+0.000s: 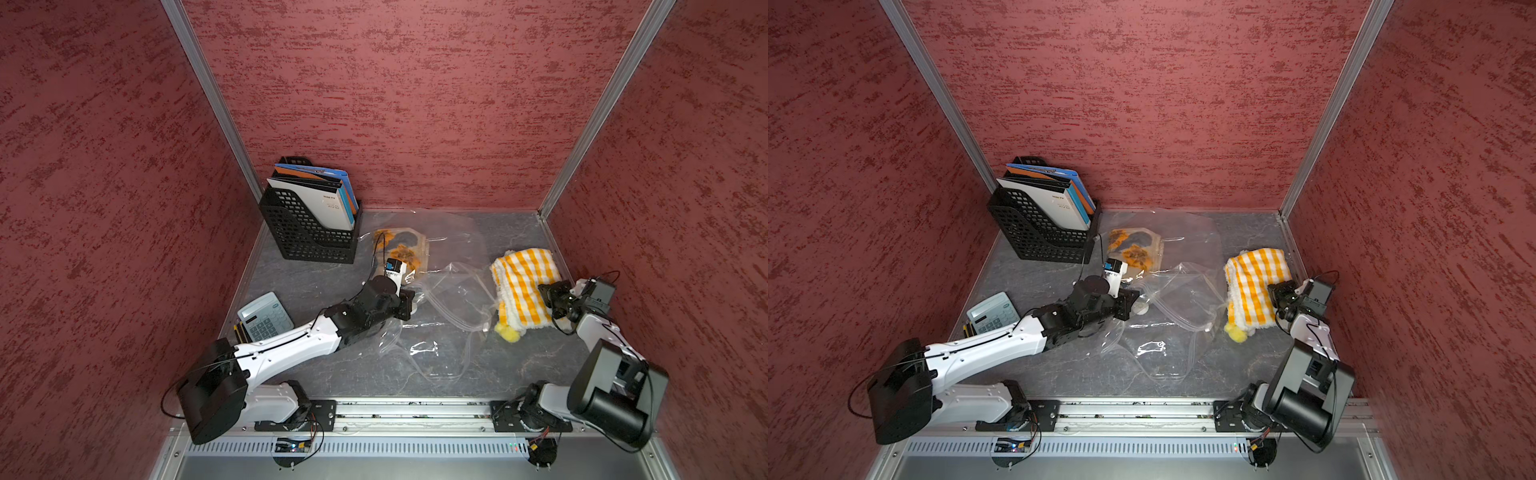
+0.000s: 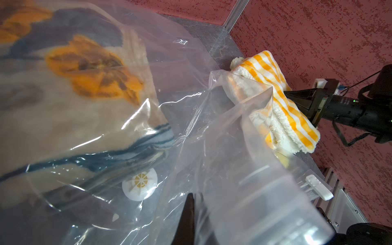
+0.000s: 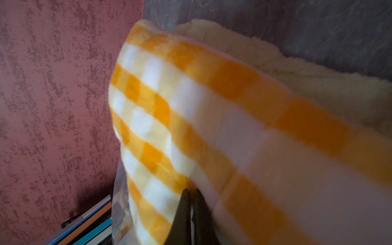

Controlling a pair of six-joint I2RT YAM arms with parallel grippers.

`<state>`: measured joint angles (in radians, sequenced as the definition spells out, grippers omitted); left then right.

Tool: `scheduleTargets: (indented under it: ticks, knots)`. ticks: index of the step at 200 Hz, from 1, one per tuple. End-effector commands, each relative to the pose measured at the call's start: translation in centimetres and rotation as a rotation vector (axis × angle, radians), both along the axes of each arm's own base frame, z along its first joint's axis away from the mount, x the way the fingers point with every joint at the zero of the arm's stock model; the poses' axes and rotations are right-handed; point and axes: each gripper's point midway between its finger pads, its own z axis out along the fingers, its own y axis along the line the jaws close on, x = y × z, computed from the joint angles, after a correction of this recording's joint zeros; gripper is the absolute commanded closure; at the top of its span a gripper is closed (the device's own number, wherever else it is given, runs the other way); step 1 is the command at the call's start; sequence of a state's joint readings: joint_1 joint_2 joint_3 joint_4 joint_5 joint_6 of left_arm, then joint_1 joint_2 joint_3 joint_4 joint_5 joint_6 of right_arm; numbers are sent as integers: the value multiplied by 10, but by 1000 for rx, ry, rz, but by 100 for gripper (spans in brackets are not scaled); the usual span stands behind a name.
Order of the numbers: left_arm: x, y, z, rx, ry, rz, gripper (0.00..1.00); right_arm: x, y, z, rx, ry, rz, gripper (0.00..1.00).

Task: Take the blanket out of the vacuum bag
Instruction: Place the blanket at the center of the board.

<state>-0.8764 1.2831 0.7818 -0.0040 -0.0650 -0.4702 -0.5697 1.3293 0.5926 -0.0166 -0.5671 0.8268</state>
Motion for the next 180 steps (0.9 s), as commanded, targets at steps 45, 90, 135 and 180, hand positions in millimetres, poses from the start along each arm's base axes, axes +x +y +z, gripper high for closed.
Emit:
scheduleTargets:
  ticks: [45,90,135,180]
  knots:
    - [9,-5,-1,52,-6,12,100,3,-17,42,-138,-103,-24,100]
    - [8,-5,6,69,-23,4,100,1,2,104,-142,-262,42,100]
    - [11,-4,16,81,-51,8,100,-11,61,134,19,-414,209,100]
    - [15,-8,16,67,-52,19,100,-43,149,157,42,-476,444,96]
